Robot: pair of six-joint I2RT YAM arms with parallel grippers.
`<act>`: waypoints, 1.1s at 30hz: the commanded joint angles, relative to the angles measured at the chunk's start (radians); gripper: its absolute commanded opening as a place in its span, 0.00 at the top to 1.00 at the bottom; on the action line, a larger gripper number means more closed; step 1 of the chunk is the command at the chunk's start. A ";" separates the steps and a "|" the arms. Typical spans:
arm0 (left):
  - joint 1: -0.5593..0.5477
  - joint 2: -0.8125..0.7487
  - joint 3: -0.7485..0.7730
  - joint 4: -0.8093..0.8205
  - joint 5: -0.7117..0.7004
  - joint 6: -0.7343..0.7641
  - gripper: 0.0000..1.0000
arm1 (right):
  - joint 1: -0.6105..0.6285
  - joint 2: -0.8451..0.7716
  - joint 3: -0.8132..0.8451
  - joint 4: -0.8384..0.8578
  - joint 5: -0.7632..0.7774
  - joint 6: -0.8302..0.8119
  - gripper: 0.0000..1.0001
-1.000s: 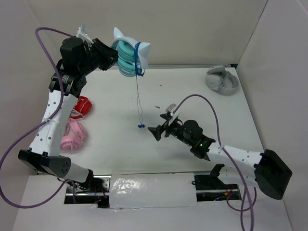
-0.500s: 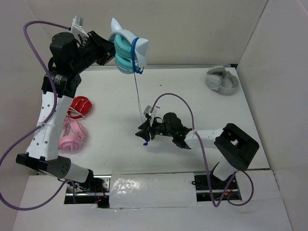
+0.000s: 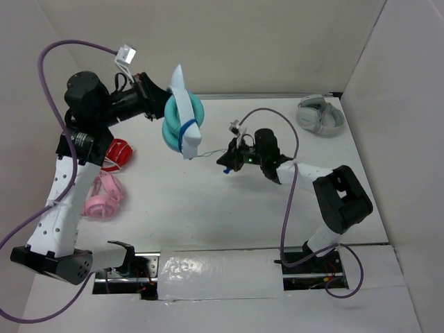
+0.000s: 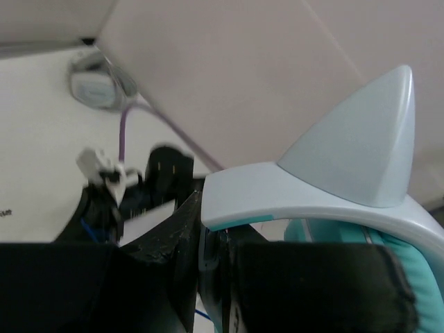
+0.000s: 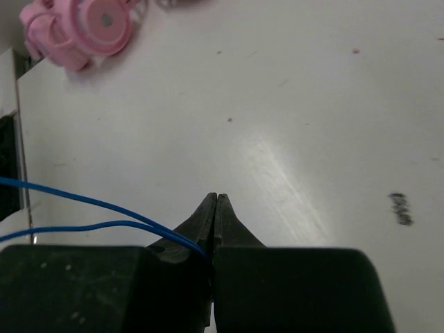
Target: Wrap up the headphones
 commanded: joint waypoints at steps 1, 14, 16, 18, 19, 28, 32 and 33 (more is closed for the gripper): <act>-0.007 0.040 -0.076 0.074 0.270 0.130 1.00 | -0.080 -0.035 0.159 -0.366 -0.033 -0.087 1.00; -0.181 0.119 -0.190 -0.187 -0.102 0.430 1.00 | -0.301 -0.186 0.619 -0.960 0.148 -0.163 1.00; -0.203 0.122 -0.220 -0.184 -0.127 0.454 1.00 | -0.304 -0.186 0.685 -1.040 0.209 -0.161 1.00; -0.247 0.134 -0.236 -0.202 -0.180 0.482 1.00 | -0.307 -0.179 0.782 -1.080 0.230 -0.157 1.00; -0.257 0.134 -0.236 -0.202 -0.206 0.482 1.00 | -0.307 -0.179 0.782 -1.100 0.230 -0.157 1.00; -0.294 0.281 -0.206 -0.399 -0.576 0.390 1.00 | -0.284 -0.209 0.891 -1.189 0.300 -0.127 1.00; -0.292 0.318 -0.219 -0.394 -0.592 0.362 1.00 | -0.280 -0.227 0.928 -1.214 0.362 -0.123 1.00; -0.292 0.324 -0.223 -0.391 -0.604 0.355 1.00 | -0.280 -0.227 0.939 -1.231 0.369 -0.126 1.00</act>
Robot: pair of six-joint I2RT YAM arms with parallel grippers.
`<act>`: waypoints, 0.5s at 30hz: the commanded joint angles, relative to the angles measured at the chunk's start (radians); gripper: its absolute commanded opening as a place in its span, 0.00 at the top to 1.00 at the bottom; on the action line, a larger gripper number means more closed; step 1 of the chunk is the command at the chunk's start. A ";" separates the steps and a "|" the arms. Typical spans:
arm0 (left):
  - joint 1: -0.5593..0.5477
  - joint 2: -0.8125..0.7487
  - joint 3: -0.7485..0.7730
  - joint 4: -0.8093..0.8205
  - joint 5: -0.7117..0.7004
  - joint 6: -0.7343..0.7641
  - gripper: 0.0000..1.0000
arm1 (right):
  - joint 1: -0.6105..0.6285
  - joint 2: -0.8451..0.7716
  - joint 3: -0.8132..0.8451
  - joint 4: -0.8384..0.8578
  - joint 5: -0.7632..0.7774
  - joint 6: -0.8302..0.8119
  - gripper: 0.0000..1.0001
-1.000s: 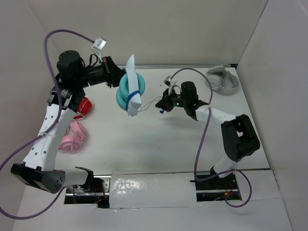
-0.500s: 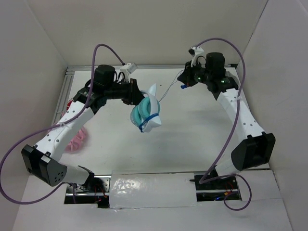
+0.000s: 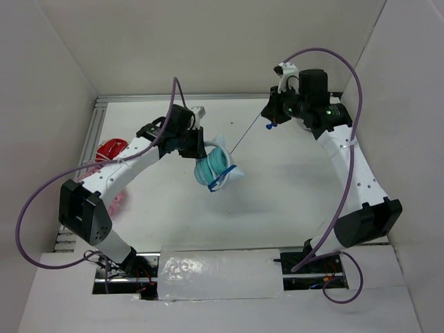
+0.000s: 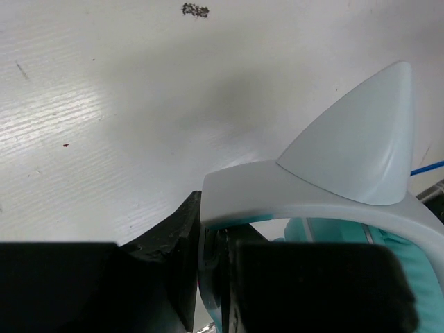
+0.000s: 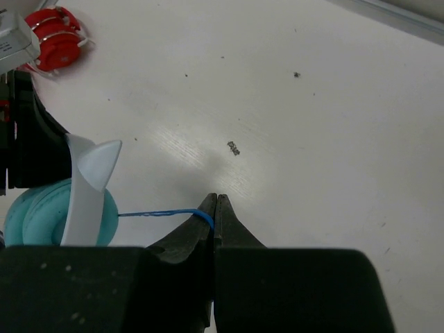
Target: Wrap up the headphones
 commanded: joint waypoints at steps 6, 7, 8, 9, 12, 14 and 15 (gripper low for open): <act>-0.003 0.079 0.066 -0.078 -0.128 -0.091 1.00 | 0.050 -0.058 0.129 -0.059 0.052 -0.022 1.00; -0.001 0.093 0.095 -0.090 -0.145 -0.105 1.00 | 0.063 -0.055 0.129 -0.062 0.052 -0.019 1.00; -0.001 0.128 0.112 -0.118 -0.145 -0.134 1.00 | 0.081 -0.058 0.131 -0.065 0.046 -0.025 1.00; 0.002 0.148 0.130 -0.135 -0.182 -0.146 1.00 | 0.113 -0.061 0.132 -0.071 0.032 -0.022 1.00; 0.026 0.229 0.210 -0.150 -0.168 -0.157 1.00 | 0.193 -0.088 0.112 -0.045 -0.014 -0.011 1.00; 0.040 0.303 0.294 -0.211 -0.165 -0.210 1.00 | 0.245 -0.113 0.105 -0.027 -0.049 -0.016 1.00; 0.052 0.323 0.345 -0.224 -0.161 -0.221 1.00 | 0.302 -0.120 0.101 -0.023 -0.060 -0.022 1.00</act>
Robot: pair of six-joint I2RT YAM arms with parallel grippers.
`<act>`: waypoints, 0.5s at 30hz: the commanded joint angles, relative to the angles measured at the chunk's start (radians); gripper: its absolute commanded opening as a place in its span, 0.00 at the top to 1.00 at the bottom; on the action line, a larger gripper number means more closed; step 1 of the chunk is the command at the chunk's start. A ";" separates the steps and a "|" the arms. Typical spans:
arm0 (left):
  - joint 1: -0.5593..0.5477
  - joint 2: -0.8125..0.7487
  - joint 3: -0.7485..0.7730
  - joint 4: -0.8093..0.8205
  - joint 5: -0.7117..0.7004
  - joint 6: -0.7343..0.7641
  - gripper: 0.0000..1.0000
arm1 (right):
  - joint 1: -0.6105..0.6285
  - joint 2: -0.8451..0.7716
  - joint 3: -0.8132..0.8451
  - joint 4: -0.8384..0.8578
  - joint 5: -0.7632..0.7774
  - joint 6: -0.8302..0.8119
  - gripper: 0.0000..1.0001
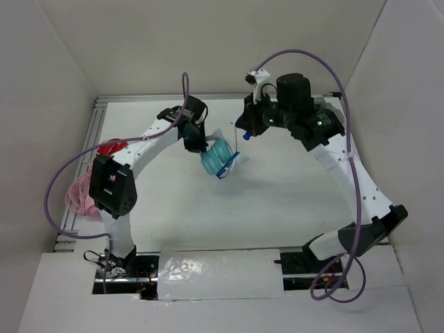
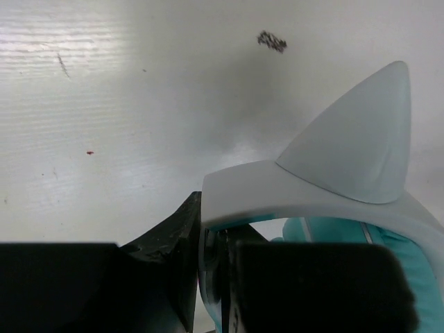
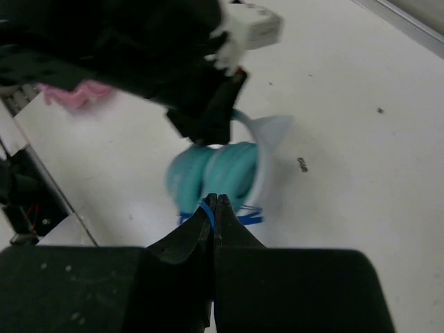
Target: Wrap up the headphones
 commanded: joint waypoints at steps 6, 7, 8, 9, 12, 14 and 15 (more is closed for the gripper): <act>0.075 0.155 0.306 -0.107 0.106 -0.144 1.00 | 0.305 -0.146 -0.129 0.120 -0.048 -0.041 1.00; 0.076 0.166 0.328 -0.113 0.115 -0.161 1.00 | 0.325 -0.165 -0.162 0.146 -0.048 -0.033 1.00; 0.079 0.168 0.360 -0.113 0.120 -0.171 1.00 | 0.345 -0.171 -0.226 0.195 -0.054 -0.020 1.00; 0.079 0.157 0.370 -0.101 0.126 -0.194 1.00 | 0.376 -0.180 -0.260 0.221 -0.054 -0.009 1.00; 0.081 0.108 0.353 -0.031 0.183 -0.215 1.00 | 0.405 -0.139 -0.343 0.307 -0.048 0.025 1.00; 0.087 0.074 0.310 0.009 0.227 -0.226 1.00 | 0.422 -0.099 -0.364 0.318 0.004 0.040 1.00; 0.087 0.057 0.296 0.022 0.236 -0.249 1.00 | 0.427 -0.068 -0.375 0.323 0.026 0.040 1.00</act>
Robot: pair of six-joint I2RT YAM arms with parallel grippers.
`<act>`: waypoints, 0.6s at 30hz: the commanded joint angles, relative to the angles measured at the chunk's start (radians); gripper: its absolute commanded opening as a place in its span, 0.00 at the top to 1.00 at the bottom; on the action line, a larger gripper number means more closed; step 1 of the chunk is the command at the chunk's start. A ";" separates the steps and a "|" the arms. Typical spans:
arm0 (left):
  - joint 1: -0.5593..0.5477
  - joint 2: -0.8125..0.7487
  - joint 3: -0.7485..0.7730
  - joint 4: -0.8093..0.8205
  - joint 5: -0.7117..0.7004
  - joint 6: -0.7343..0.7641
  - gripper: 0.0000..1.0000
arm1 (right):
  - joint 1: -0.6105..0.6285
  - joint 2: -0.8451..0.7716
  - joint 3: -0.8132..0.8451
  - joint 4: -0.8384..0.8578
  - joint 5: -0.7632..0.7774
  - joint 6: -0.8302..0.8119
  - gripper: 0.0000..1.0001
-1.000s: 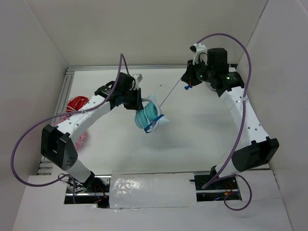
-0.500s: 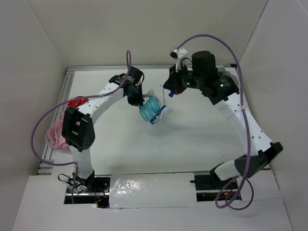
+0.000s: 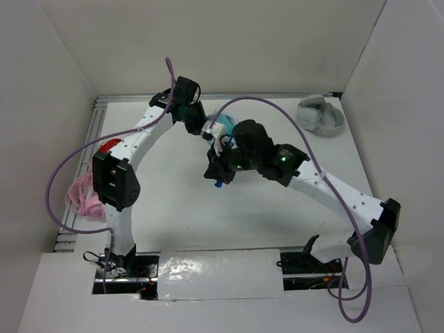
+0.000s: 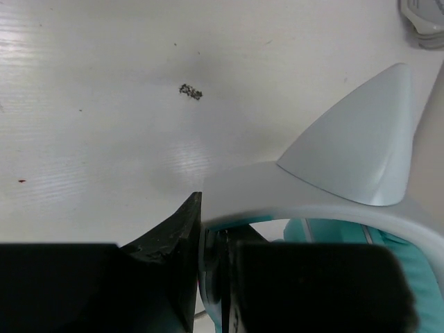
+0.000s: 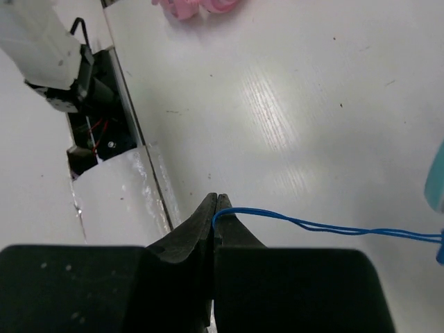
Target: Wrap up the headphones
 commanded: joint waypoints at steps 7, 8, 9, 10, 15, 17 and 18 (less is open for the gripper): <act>0.046 -0.218 -0.132 0.188 0.194 -0.125 1.00 | 0.038 0.013 -0.342 0.511 0.186 0.136 1.00; 0.055 -0.226 -0.159 0.222 0.220 -0.127 1.00 | 0.041 -0.001 -0.384 0.559 0.194 0.150 1.00; 0.071 -0.253 -0.179 0.249 0.287 -0.137 1.00 | 0.047 -0.054 -0.482 0.673 0.220 0.179 1.00; 0.077 -0.253 -0.179 0.250 0.288 -0.138 1.00 | 0.047 -0.055 -0.532 0.723 0.220 0.199 1.00; 0.115 -0.293 -0.250 0.360 0.428 -0.156 1.00 | 0.052 -0.212 -0.799 1.051 0.341 0.307 1.00; 0.137 -0.298 -0.276 0.398 0.476 -0.171 1.00 | 0.050 -0.287 -0.880 1.104 0.361 0.308 1.00; 0.150 -0.299 -0.288 0.417 0.531 -0.179 1.00 | 0.049 -0.306 -0.902 1.133 0.373 0.308 1.00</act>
